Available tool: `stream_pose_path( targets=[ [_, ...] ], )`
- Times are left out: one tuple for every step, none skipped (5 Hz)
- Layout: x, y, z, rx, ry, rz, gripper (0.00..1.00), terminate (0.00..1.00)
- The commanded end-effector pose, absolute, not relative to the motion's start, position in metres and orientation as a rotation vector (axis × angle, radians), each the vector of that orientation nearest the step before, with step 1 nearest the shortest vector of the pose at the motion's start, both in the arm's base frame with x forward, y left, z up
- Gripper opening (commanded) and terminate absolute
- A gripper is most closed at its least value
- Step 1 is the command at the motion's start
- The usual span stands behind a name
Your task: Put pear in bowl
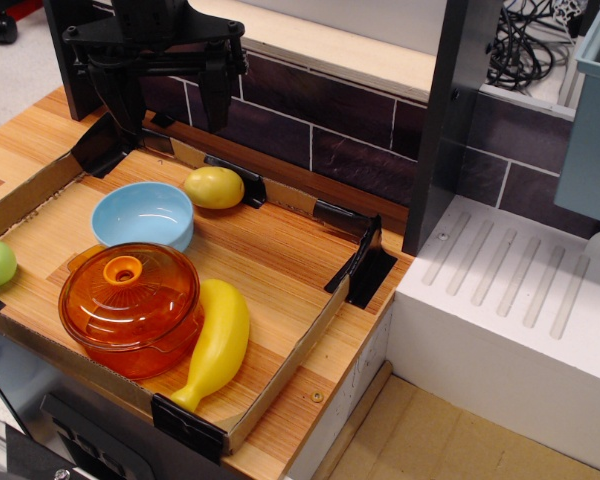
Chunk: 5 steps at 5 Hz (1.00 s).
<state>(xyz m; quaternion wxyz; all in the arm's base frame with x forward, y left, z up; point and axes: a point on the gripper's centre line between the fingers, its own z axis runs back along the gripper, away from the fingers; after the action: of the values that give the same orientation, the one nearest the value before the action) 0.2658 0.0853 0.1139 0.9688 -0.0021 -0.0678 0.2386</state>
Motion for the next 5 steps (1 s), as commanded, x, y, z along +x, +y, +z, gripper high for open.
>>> stream_pose_path(
  targets=[
    [0.266, 0.085, 0.114, -0.004, -0.137, 0.482, 1.0, 0.0],
    [0.247, 0.108, 0.113, -0.013, -0.197, 0.483, 1.0, 0.0],
    [0.222, 0.131, 0.107, -0.053, -0.167, 0.463, 1.0, 0.0],
    [0.205, 0.145, 0.103, -0.071, -0.162, 0.457, 1.0, 0.0],
    [0.19, 0.161, 0.091, -0.084, -0.088, 0.445, 1.0, 0.0]
  ],
)
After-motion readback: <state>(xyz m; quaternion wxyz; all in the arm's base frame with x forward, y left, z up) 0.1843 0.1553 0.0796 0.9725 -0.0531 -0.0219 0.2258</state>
